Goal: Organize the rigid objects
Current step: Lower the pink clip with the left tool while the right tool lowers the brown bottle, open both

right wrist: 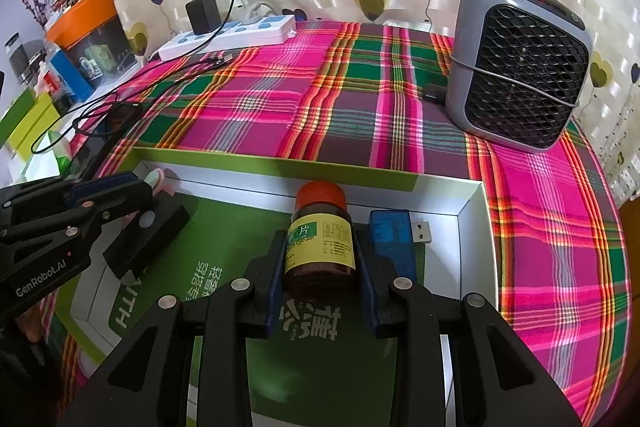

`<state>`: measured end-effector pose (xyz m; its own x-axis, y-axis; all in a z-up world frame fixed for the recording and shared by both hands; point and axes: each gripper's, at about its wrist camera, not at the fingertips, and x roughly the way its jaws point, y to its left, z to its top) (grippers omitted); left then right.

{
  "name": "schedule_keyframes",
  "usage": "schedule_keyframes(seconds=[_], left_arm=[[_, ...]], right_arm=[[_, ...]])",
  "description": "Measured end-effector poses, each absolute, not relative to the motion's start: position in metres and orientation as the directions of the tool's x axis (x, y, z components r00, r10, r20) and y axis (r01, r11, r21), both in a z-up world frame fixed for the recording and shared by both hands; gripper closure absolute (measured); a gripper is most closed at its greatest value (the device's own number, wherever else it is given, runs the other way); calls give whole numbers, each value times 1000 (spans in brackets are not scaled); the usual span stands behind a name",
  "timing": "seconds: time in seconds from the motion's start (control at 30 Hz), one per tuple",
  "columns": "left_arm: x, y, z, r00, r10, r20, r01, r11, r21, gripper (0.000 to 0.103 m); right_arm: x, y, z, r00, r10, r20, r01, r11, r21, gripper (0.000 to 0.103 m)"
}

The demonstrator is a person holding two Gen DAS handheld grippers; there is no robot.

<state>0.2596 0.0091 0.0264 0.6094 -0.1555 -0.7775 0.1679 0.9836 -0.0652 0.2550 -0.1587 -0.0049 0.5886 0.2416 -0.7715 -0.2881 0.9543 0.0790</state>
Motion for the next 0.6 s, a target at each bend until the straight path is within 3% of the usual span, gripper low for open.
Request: schedule_keyframes(seconds=[0.27,0.43,0.6], left_arm=[[259,8,27,608,-162,-777,180,982,-64,78],[255,6,29,612,-161,-775,180,982,-62,71],[249,7,30,617,-149,-773,167,984,-56,68]], right_arm=[[254,-161,-5,591,245,-769,-281,956,88,70],[251,-162,-4,594,254,-763,-278,955,101,58],[246,-163,-2,604,258,-754,-273,956,108,57]])
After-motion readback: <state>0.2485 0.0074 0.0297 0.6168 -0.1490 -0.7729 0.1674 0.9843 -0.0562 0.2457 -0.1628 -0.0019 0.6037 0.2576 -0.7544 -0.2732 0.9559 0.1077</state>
